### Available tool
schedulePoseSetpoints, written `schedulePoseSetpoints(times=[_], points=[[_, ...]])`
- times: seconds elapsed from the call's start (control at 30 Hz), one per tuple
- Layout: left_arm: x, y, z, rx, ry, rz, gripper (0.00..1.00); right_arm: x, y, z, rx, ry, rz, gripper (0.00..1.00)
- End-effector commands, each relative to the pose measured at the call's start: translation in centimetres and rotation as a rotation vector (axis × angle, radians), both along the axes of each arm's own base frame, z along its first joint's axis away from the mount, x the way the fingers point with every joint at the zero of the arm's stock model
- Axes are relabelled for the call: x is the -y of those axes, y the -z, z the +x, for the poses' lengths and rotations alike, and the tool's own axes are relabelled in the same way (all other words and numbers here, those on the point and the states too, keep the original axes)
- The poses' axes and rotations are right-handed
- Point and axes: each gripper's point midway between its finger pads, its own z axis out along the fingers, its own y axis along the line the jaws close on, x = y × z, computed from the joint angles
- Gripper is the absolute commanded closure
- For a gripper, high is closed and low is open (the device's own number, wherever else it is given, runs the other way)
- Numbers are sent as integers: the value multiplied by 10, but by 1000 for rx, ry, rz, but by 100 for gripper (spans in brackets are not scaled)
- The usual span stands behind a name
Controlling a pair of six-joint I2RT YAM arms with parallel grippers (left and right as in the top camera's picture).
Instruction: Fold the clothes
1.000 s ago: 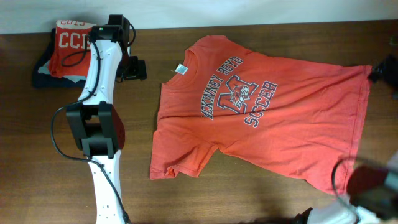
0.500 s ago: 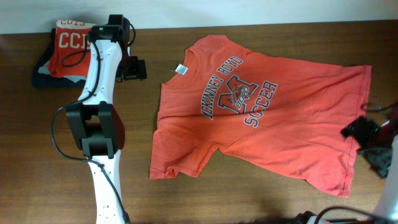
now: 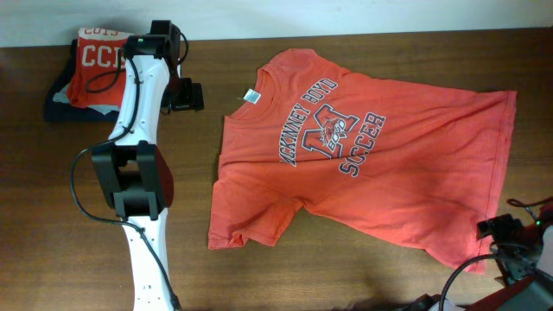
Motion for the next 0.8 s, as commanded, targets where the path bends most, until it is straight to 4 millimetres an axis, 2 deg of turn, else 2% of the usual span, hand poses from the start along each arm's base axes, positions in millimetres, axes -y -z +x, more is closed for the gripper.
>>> schedulePoseSetpoints(times=[0.0, 0.1, 0.37, 0.7, 0.73, 0.77], points=[[2, -5, 3, 16, 5, 0, 1, -7, 12, -4, -1, 19, 22, 13], [2, -5, 3, 16, 5, 0, 1, -9, 20, -6, -1, 19, 21, 15], [2, -5, 3, 16, 5, 0, 1, 1, 46, -9, -2, 22, -61, 34], [2, -5, 3, 16, 5, 0, 1, -4, 58, -12, 2, 37, -63, 35], [2, -5, 3, 16, 5, 0, 1, -3, 58, -12, 3, 37, -66, 41], [2, -5, 3, 16, 5, 0, 1, -2, 58, -12, 3, 37, -69, 52]])
